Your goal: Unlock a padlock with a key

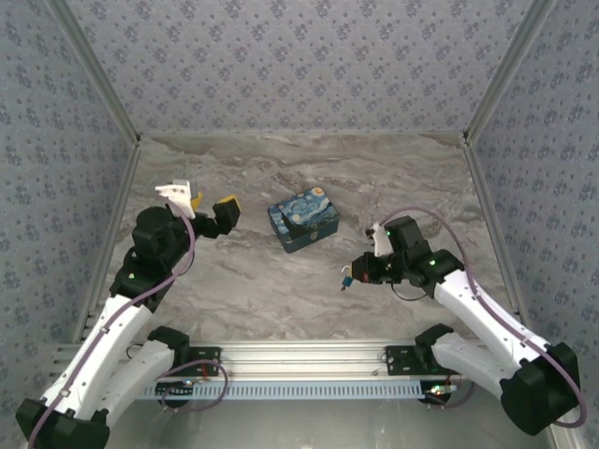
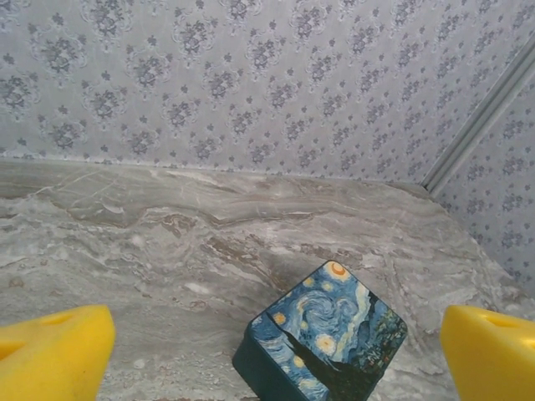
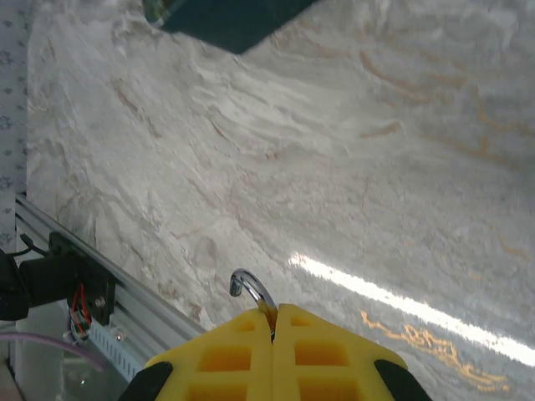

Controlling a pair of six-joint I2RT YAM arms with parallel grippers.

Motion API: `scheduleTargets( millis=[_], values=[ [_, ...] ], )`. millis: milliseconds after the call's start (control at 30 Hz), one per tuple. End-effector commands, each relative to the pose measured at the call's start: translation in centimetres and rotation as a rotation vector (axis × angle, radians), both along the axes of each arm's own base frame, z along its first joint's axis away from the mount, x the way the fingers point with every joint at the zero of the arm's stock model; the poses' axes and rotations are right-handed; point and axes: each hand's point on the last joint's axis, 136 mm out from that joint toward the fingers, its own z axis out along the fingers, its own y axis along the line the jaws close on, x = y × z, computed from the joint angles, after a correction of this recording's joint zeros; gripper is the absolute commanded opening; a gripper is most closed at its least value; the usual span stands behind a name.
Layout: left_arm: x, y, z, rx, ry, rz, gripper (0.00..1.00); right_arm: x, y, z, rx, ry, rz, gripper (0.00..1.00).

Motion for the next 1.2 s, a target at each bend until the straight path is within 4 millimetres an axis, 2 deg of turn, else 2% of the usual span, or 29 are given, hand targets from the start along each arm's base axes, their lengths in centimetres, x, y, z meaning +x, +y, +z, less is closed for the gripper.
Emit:
scheduleTargets(
  millis=[0,267,500,833,933,1067,1167],
  values=[
    [0.2,0.6,-0.1,0.02,-0.01,0.028,1.0,-2.1,-0.4,-2.1,-0.022,0.132,-0.001,0.02],
    [0.2,0.7,-0.1,0.013,-0.005,0.036,0.99,-2.4,-0.1,-5.1,-0.064,0.234,0.014,0.02],
    [0.1,0.9,-0.2,0.015,-0.008,0.042,1.0,-1.9,1.0,-6.9,-0.082,0.269,0.031,0.02],
    [-0.1,1.1,-0.5,0.026,-0.001,0.049,0.99,-0.3,2.0,-8.5,-0.088,0.271,0.022,0.04],
    [-0.2,1.2,-0.4,0.028,-0.001,0.052,0.99,0.2,2.2,-8.8,-0.087,0.266,0.018,0.09],
    [-0.3,1.4,-0.4,0.041,-0.001,0.058,0.99,0.9,2.4,-9.0,-0.088,0.254,0.014,0.23],
    [-0.5,1.5,-0.2,0.045,-0.006,0.062,0.99,1.6,2.4,-8.6,-0.093,0.225,0.009,0.29]
  ],
)
